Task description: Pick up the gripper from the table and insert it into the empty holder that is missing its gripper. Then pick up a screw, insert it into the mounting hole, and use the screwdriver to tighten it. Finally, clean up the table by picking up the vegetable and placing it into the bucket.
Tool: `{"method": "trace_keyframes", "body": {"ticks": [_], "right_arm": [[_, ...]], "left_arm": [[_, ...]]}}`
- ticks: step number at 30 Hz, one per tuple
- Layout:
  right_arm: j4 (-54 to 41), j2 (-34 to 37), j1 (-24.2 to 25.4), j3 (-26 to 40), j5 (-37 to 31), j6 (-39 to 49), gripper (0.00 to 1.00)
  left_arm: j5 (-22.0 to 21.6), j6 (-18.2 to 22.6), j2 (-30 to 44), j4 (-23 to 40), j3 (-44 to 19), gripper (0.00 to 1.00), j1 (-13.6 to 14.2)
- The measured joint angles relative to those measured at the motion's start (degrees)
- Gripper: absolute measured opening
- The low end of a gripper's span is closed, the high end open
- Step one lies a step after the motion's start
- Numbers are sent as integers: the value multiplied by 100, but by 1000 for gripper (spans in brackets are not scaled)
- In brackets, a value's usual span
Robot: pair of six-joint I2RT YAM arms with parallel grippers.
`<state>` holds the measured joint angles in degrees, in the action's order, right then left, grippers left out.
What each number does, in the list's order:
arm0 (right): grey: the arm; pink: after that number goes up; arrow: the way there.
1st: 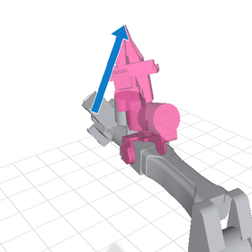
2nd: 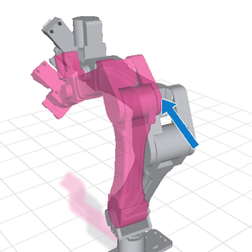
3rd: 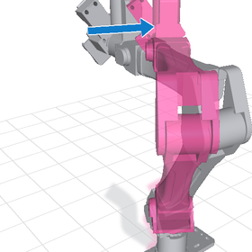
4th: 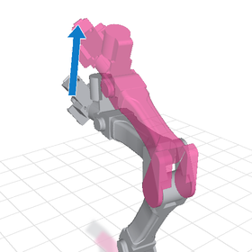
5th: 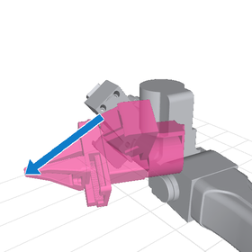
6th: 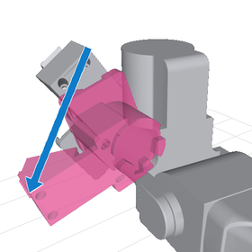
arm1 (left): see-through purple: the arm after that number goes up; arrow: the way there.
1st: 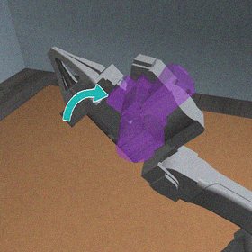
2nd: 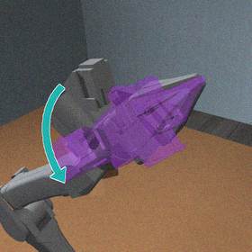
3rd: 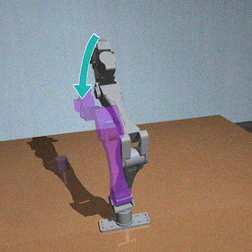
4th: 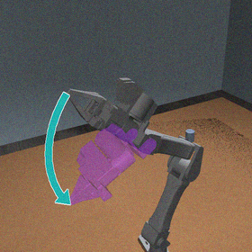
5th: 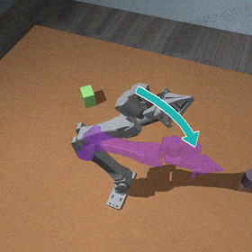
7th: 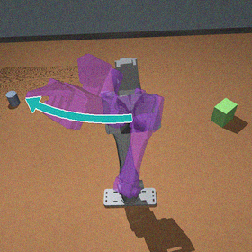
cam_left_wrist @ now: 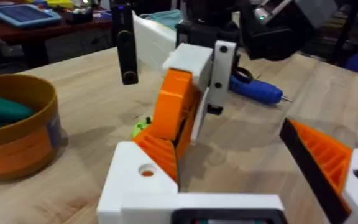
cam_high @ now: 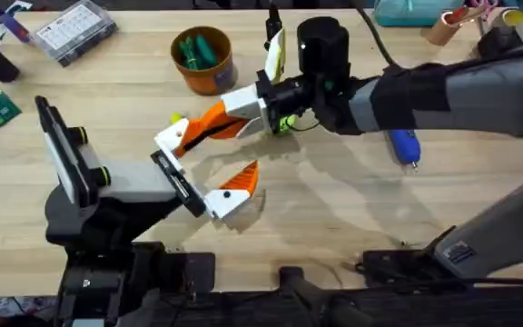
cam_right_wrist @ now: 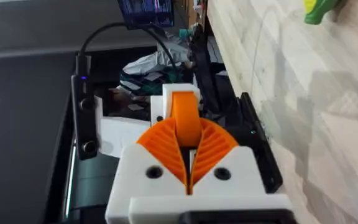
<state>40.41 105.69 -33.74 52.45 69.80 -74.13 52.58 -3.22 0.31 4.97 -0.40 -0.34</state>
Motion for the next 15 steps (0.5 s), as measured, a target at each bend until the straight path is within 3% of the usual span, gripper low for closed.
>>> {"method": "trace_keyframes", "body": {"ticks": [15], "right_arm": [[75, 0, -103, 0, -237, -68, 10]], "left_arm": [[-224, -7, 1, -25, 0, 987, -16]]}}
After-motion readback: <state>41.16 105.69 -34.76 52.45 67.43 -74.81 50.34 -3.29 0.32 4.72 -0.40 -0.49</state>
